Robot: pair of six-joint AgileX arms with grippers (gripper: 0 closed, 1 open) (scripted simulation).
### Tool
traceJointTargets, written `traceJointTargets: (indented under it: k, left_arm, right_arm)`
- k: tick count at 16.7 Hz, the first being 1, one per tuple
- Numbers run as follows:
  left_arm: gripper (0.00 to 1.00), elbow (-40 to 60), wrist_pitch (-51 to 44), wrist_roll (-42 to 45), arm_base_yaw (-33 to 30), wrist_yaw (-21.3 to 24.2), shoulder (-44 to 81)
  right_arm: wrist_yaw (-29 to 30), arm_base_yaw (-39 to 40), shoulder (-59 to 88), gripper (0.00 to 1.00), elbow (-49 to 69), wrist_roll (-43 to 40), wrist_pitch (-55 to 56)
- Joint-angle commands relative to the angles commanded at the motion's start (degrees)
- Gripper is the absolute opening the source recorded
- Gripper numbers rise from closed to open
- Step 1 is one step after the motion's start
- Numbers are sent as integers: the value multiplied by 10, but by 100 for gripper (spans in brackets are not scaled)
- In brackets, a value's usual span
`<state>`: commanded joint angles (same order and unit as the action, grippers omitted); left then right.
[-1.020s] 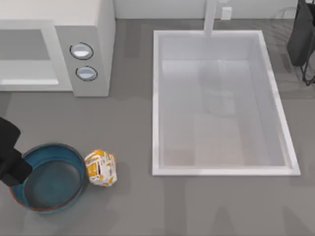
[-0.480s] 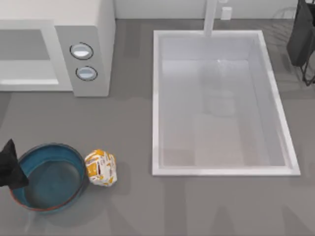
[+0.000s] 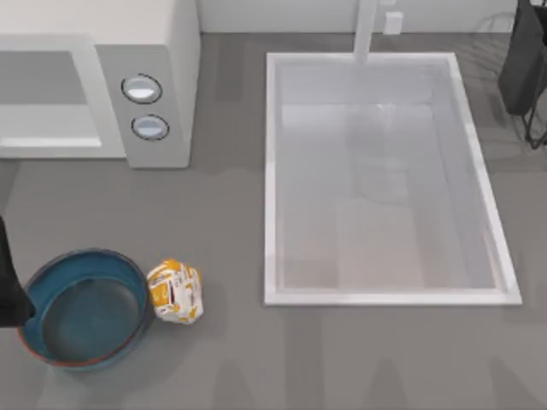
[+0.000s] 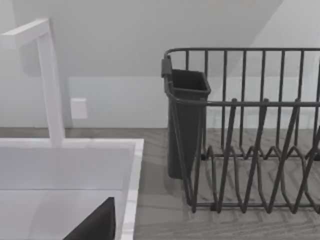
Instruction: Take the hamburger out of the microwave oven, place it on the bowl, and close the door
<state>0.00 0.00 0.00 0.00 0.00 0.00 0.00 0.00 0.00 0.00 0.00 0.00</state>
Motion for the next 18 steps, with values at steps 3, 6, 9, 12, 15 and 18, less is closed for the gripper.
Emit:
traceJointTargets:
  k: [3,6,9,12,15,18]
  left_arm:
    - [100,0,0,0,0,0,0]
    - [77,0,0,0,0,0,0]
    - [55,0,0,0,0,0,0]
    - [32,0,0,0,0,0,0]
    - [10,0,0,0,0,0,0]
    - [0,0,0,0,0,0,0]
  right_arm:
    - [0,0,0,100,0,0,0]
    - [0,0,0,100,0,0,0]
    - [0,0,0,100,0,0,0]
    - [0,0,0,100,0,0,0]
    - [0,0,0,100,0,0,0]
    - [0,0,0,100,0,0,0]
